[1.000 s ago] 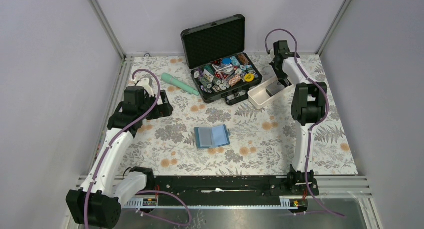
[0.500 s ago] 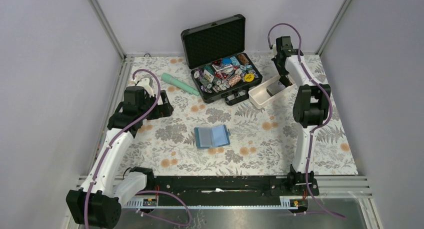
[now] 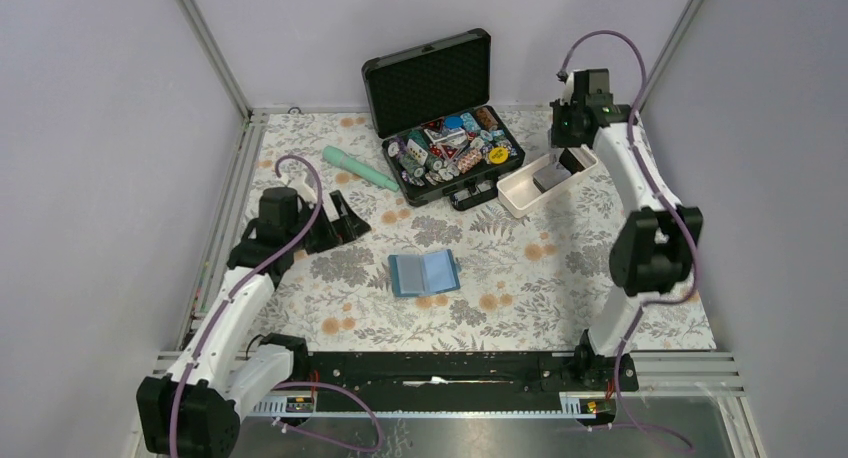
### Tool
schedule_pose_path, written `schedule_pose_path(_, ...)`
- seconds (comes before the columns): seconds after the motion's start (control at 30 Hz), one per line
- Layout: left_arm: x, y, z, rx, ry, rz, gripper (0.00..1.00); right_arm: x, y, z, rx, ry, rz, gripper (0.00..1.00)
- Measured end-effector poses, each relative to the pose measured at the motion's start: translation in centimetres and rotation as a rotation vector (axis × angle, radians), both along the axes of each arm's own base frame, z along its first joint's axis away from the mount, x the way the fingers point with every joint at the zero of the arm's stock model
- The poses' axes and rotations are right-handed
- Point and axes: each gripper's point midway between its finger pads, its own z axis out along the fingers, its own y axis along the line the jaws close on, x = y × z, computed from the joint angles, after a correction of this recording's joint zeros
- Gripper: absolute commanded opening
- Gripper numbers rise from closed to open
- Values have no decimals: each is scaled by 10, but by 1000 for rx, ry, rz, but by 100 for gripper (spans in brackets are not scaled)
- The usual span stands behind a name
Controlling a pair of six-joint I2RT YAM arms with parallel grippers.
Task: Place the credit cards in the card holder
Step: Pick up the credit card from the storage box, then insert the credit card into the card holder.
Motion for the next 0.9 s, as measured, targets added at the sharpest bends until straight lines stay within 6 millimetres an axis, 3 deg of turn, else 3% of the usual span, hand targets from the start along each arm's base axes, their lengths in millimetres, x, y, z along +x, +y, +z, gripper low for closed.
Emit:
schedule_pose_path(0.13,-19,-28,-35,-104,116,-40,99,-41,52,34,294,-105,46,0)
schedule_pose_path(0.23,-32,-48,-54,-160,182,-74,99,-67,98,38,501,-121,115,0)
schedule_pose_path(0.37,-45,-66,-74,-210,250,-97,99,-110,160,5,739,-8,187,0)
schedule_pose_path(0.5,-48,-76,-84,-241,270,-95,99,-160,209,-31,912,161,217,0)
schedule_pose_path(0.67,-47,-89,-97,-257,304,-104,94,-192,252,-33,1040,240,291,0)
schedule_pose_path(0.9,-46,-96,-107,-269,323,-108,62,-213,273,-54,1089,313,307,0)
